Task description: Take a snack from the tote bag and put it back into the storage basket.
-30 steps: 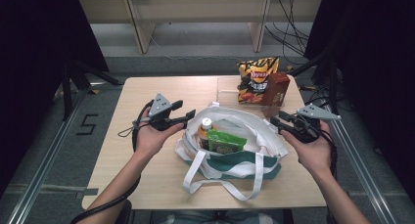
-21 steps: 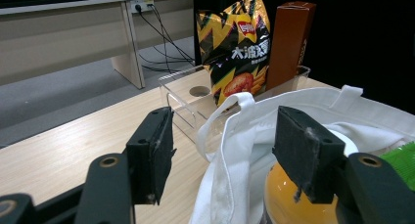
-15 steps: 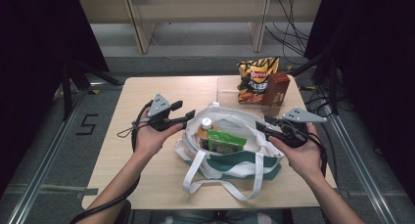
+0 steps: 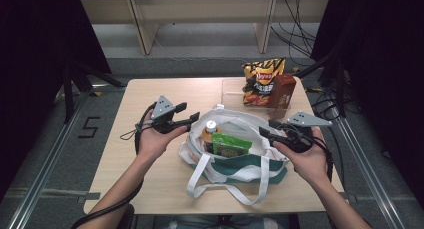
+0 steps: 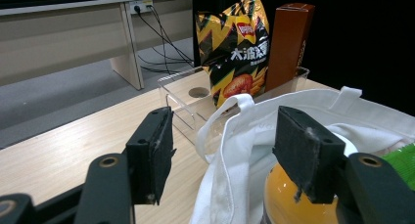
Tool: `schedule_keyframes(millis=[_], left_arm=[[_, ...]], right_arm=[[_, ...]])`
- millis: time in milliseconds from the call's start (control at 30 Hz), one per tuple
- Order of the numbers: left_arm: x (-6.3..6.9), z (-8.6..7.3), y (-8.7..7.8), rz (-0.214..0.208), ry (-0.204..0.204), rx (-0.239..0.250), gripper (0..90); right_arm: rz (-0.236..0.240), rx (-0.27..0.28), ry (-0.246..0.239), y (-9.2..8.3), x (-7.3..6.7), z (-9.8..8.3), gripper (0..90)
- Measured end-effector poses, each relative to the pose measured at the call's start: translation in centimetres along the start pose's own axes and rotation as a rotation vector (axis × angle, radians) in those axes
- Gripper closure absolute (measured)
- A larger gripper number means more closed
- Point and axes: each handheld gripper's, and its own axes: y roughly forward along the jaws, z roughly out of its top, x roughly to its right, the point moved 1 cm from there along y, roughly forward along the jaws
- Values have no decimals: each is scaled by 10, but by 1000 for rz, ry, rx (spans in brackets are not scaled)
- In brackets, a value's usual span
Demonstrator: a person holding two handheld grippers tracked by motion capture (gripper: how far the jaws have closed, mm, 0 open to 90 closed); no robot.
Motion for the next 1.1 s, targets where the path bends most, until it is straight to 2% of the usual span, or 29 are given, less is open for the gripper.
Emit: schedule_keyframes(millis=[33,67,133,233,267,300,400,500,533,567,600,667,700,733,800,833,867,933,967,1000,1067,1100], left_arm=[[0,0,0,2,1,-1,393],[-1,0,0,3,2,-2,392],[-1,1,0,8,4,-2,392],[-1,0,-1,10,4,-5,392],[-1,0,0,10,3,-3,392],[-1,1,0,10,3,-3,393],[0,1,1,11,4,-3,392],[0,1,0,11,4,-4,392],[0,1,-1,12,3,-4,392],[0,1,-1,14,3,-4,392],[0,1,-1,15,4,-4,392],[-1,2,-1,15,5,-3,392],[-1,2,-2,14,5,-3,391],[-1,2,-2,14,3,-3,391],[-1,2,-2,14,3,-3,391],[-1,2,-2,15,2,-3,391],[-1,2,-1,15,1,-1,390],[-2,2,-1,13,-1,2,390],[-1,2,-1,15,3,-4,390],[-1,2,-1,14,4,-5,390],[-1,2,-1,14,5,-6,390],[-1,2,-1,14,5,-5,390]], right_arm=[[9,-6,1,1,0,0,520],[15,-27,30,0,-3,0,519],[39,-44,44,1,-5,-1,516],[32,-23,0,4,-5,-3,511],[40,-35,-2,3,-6,-3,509],[43,-23,-9,4,-7,-3,507],[47,-30,2,3,-12,-3,504],[52,-33,-8,2,-14,-1,502],[46,-12,-30,3,-14,-1,501],[62,-13,-20,4,-15,-2,500],[56,-27,-36,3,-15,-1,500],[64,-23,-10,5,-19,-2,499],[75,-48,-20,3,-19,-2,499],[76,-51,-2,4,-21,-2,498],[84,-57,-3,5,-23,-2,497],[88,-37,-22,7,-22,-2,497],[94,-46,-2,7,-25,-2,497],[95,-67,-11,8,-26,-2,497],[97,-50,-39,11,-24,-2,497],[99,-57,-43,11,-25,-2,497],[116,-67,-30,14,-27,-4,497],[106,-71,-28,14,-27,-4,497]])
